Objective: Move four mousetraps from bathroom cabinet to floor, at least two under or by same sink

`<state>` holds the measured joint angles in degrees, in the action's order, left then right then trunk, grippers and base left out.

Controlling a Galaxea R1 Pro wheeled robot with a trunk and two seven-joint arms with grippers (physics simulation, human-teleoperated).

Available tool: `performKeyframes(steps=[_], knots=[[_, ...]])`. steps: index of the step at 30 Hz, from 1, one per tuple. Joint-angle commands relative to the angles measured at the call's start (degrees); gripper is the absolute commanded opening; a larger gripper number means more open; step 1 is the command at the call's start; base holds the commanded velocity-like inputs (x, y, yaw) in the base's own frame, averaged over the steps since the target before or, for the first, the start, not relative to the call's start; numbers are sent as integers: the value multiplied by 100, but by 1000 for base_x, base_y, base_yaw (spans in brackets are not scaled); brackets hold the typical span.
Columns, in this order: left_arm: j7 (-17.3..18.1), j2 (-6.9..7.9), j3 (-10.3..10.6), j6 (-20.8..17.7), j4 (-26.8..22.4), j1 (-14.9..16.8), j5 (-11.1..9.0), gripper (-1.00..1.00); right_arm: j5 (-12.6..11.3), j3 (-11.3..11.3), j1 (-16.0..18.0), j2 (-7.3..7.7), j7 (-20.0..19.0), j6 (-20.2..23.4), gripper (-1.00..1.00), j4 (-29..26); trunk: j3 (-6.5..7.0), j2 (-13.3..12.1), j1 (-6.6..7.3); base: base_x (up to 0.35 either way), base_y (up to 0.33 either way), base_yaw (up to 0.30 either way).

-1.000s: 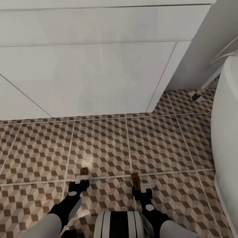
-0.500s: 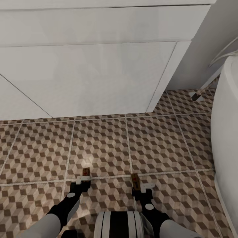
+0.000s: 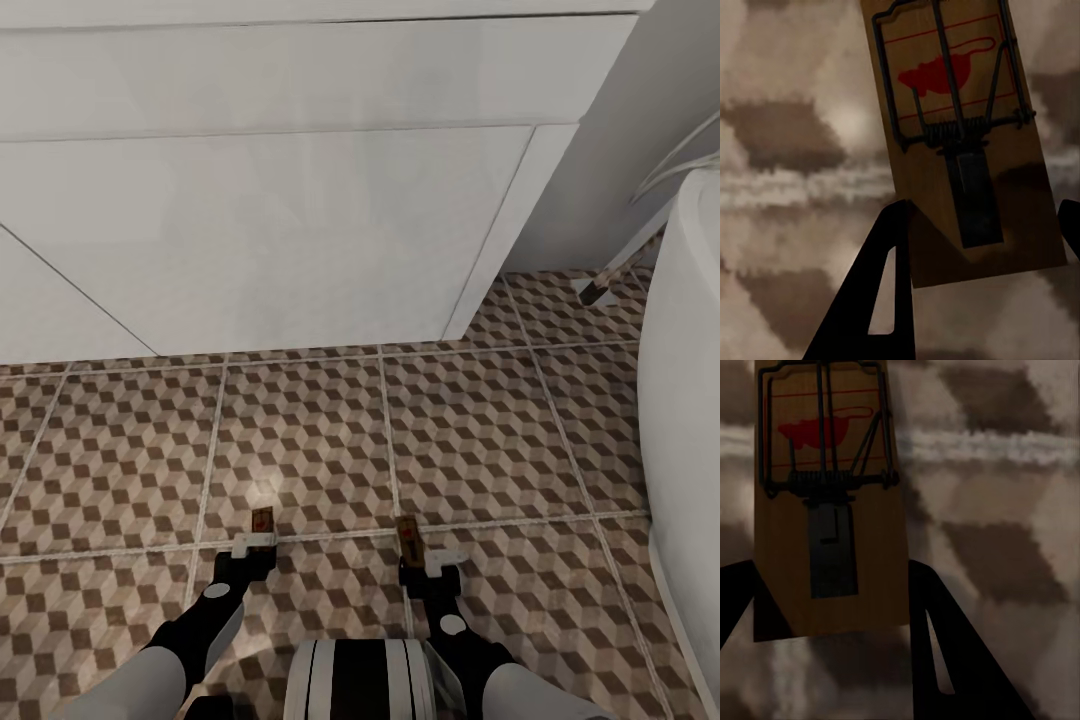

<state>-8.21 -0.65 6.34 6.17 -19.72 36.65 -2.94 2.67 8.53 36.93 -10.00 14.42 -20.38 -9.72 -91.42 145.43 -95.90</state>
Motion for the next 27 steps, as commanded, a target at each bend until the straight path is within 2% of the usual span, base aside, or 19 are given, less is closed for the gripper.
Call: performKeyframes(steps=[1,10,15,19,27], knots=[[-49,3,80,16,21,0,-58,-100,16,42,4,0,79,-19,-100,6,-3,1,0,0,0,0],[-179,-5,73,-3,21,0,-65,-100,16,46,0,0,79,-135,-100,7,-3,1,0,6,0,0],[-415,6,40,17,19,0,-76,-100,9,53,0,0,79,-240,-100,13,-3,1,0,213,0,0],[-443,9,28,31,-4,0,-75,-100,13,57,0,0,79,-252,-100,14,-3,1,0,243,0,0],[-460,4,14,103,-30,0,-75,-100,17,60,-2,0,77,-250,-100,14,-3,1,0,46,0,0]])
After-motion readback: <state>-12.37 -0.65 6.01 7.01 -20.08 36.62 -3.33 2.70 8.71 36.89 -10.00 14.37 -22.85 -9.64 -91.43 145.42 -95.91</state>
